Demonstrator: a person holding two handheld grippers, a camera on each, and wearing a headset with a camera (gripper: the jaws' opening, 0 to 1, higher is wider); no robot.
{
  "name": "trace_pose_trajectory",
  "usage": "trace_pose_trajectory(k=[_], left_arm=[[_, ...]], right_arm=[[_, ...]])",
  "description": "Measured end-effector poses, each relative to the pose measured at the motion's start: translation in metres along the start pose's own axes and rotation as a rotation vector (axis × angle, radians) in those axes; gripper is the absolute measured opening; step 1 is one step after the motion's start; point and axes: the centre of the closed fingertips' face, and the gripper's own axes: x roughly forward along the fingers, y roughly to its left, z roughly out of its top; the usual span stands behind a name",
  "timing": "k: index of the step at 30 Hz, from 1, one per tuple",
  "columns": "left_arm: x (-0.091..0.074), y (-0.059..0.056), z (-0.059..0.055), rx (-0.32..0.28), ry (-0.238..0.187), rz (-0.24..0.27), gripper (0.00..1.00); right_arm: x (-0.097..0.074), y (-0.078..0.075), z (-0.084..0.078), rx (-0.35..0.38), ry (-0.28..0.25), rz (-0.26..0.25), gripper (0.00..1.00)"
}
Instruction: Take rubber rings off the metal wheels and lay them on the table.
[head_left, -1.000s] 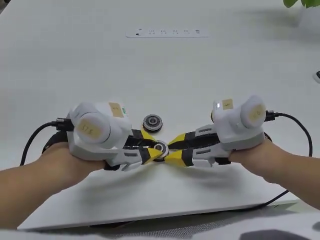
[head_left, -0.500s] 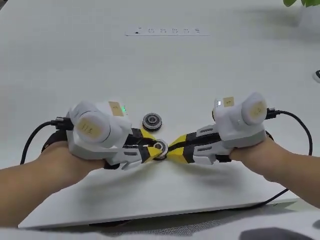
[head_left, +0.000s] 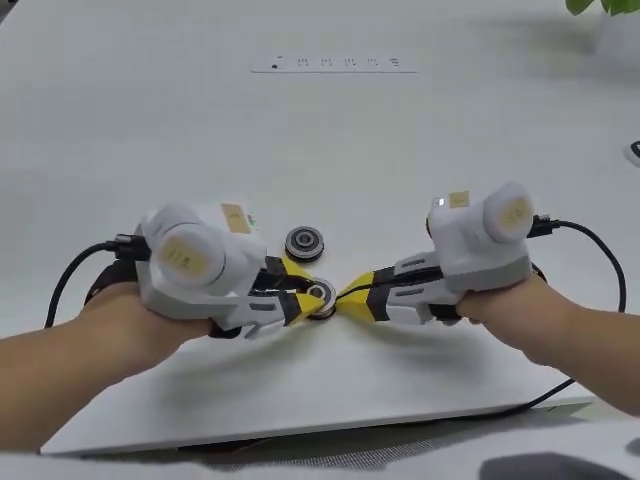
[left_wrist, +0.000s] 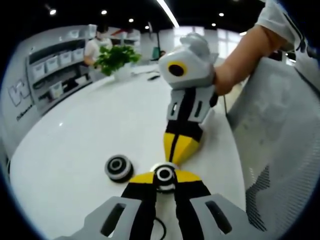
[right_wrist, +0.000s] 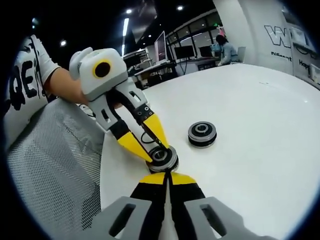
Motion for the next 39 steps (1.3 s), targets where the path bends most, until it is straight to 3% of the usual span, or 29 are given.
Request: trace_pose_trajectory(k=[16,39], left_arm=[[0.000,0.001,0.000,0.005,0.004,0.006,0.13],[0.001,0.001,0.000,0.011,0.016,0.019,0.13]], right_arm=[[-0.005,-0.007,0.005,0.176,-0.075,0.008,0.00],[-0.008,-0.009,0.014,0.295,-0.163,0.015,0.00]])
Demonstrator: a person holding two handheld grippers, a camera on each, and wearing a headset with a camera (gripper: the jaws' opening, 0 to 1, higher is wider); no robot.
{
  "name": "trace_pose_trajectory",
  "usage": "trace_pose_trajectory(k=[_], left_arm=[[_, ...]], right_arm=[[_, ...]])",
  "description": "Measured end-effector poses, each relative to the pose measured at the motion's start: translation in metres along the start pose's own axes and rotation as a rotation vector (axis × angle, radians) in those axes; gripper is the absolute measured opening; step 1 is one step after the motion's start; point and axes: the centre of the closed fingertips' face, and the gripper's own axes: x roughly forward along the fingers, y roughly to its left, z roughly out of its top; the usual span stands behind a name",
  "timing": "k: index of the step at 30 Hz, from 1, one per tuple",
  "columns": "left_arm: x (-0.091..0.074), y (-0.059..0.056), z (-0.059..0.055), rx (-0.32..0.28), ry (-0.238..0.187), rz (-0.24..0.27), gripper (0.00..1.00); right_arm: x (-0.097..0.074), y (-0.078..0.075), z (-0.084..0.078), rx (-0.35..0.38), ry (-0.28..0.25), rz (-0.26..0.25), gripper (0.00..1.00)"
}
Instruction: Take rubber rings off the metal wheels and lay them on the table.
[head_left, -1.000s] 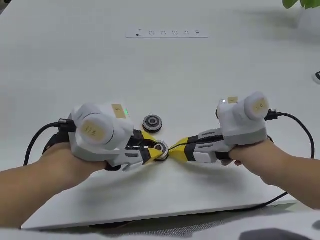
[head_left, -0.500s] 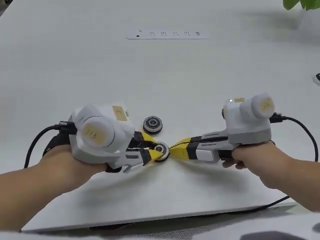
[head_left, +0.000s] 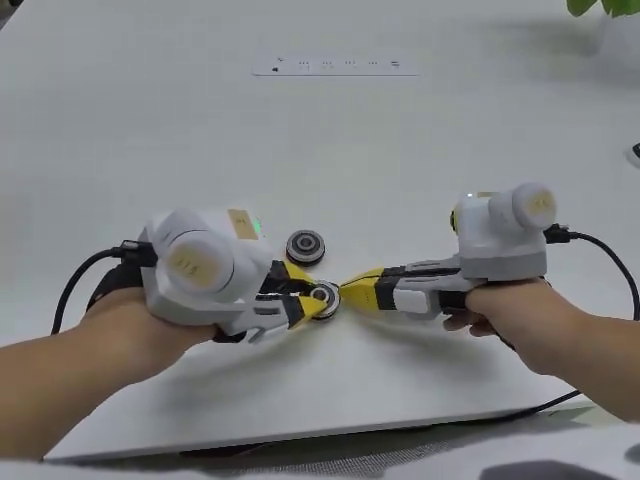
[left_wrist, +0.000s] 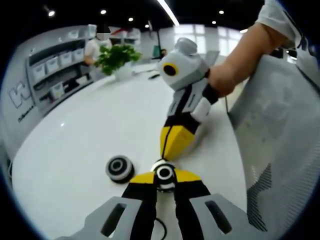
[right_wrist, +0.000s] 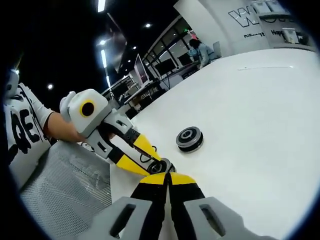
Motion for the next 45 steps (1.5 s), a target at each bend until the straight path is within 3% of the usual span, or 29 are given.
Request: trace_pose_trajectory(k=[9,45], left_arm=[[0.001,0.001,0.000,0.002,0.008,0.006,0.12],[0.000,-0.001,0.000,0.010,0.019,0.011,0.12]], right_arm=[[0.000,0.004,0.003,0.017,-0.007,0.012,0.00],[0.005,0.014,0.003,-0.043,0.023,0.044,0.00]])
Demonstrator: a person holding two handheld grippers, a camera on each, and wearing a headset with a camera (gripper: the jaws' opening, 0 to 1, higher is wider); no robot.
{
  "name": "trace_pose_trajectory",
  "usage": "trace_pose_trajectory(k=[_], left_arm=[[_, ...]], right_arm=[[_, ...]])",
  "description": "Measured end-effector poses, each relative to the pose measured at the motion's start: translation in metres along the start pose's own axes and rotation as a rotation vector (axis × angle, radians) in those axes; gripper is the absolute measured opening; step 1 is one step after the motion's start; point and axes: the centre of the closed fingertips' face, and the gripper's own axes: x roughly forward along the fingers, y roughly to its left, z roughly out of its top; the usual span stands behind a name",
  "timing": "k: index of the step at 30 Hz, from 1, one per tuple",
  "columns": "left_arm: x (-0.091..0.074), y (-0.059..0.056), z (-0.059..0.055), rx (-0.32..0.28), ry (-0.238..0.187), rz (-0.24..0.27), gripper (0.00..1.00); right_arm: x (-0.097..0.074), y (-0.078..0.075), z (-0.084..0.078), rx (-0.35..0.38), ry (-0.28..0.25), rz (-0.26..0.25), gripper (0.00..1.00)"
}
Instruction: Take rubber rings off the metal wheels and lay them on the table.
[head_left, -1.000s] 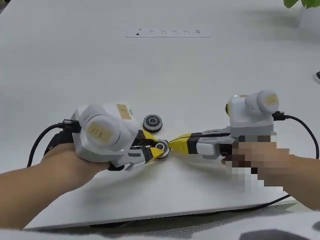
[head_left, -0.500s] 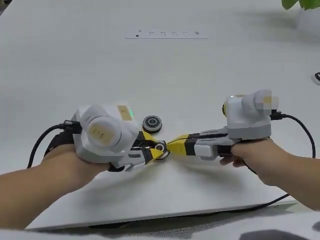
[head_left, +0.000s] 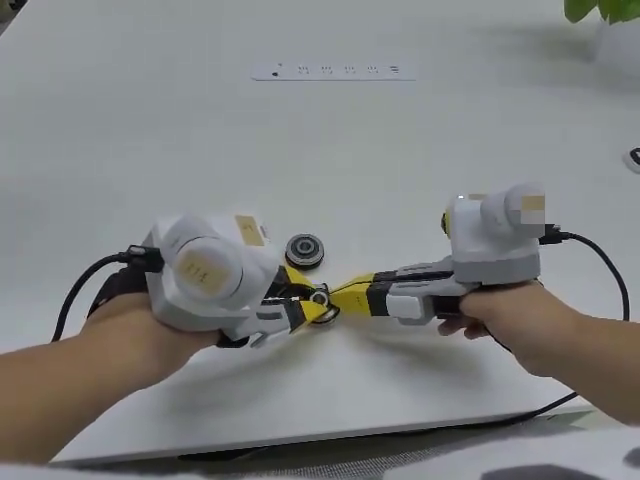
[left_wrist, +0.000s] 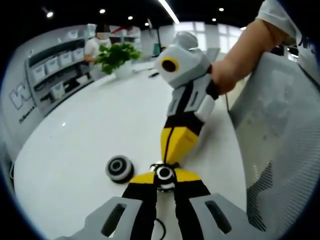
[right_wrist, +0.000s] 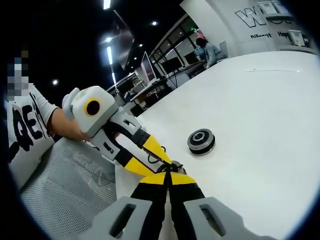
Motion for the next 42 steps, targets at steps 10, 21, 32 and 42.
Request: trace_pose_trajectory(k=[10,21,32,42], left_arm=[[0.000,-0.001,0.000,0.001,0.000,-0.001,0.12],[0.000,-0.001,0.001,-0.004,-0.010,-0.008,0.13],[-0.001,-0.003,0.001,0.021,-0.011,-0.026,0.14],[-0.009,-0.007,0.006,0.010,-0.018,-0.060,0.24]], right_arm=[[0.003,0.005,0.001,-0.039,0.004,0.025,0.00],[-0.001,-0.004,0.002,-0.008,-0.011,0.000,0.00],[-0.002,-0.002,0.002,-0.008,-0.011,-0.001,0.00],[-0.002,0.003,0.005,-0.010,-0.019,0.001,0.00]])
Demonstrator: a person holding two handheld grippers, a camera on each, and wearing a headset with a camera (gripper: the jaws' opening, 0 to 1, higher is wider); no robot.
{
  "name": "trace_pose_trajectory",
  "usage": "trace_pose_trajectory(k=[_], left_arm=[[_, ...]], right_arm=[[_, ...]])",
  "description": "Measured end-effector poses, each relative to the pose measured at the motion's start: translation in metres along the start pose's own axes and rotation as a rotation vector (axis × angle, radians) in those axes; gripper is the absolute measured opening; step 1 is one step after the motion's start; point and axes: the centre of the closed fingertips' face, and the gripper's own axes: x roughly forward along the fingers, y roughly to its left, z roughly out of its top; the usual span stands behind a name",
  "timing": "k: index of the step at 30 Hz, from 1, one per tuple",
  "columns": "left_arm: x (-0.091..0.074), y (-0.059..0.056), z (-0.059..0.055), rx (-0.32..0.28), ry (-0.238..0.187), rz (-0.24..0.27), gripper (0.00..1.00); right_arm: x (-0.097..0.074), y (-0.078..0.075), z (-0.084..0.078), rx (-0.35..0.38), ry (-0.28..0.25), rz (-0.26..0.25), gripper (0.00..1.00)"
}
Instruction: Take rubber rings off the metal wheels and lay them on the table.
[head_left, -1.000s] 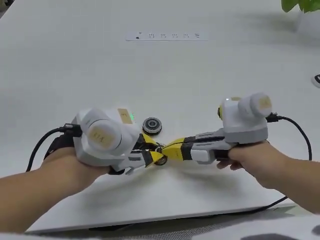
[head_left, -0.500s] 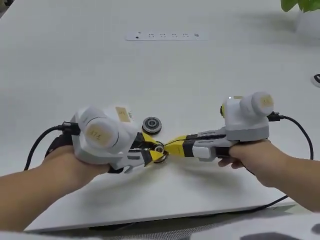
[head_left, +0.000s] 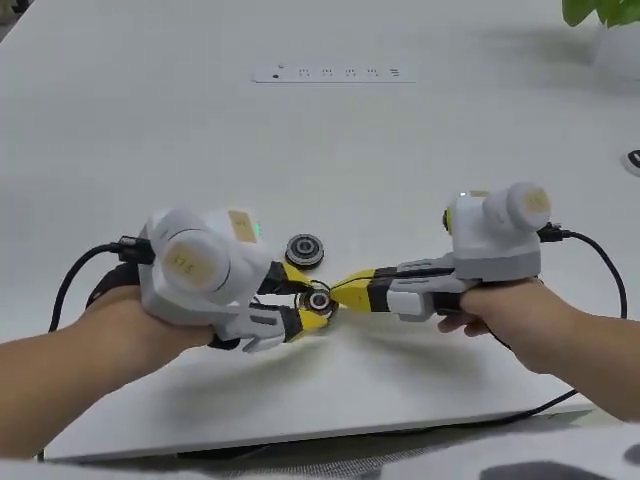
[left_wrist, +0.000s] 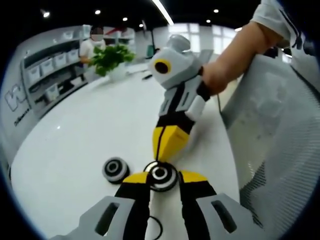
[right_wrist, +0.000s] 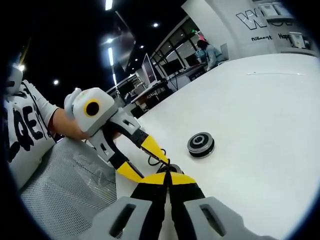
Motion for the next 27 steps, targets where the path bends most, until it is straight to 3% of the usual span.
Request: trace_pose_trajectory(k=[15,27], left_arm=[[-0.019,-0.002,0.010,-0.034,-0.037,0.002,0.32],[-0.030,-0.004,0.010,-0.052,-0.047,0.003,0.40]], right_arm=[[-0.001,0.004,0.003,-0.003,-0.003,0.005,0.00],[-0.002,0.007,0.004,-0.003,-0.001,0.016,0.00]])
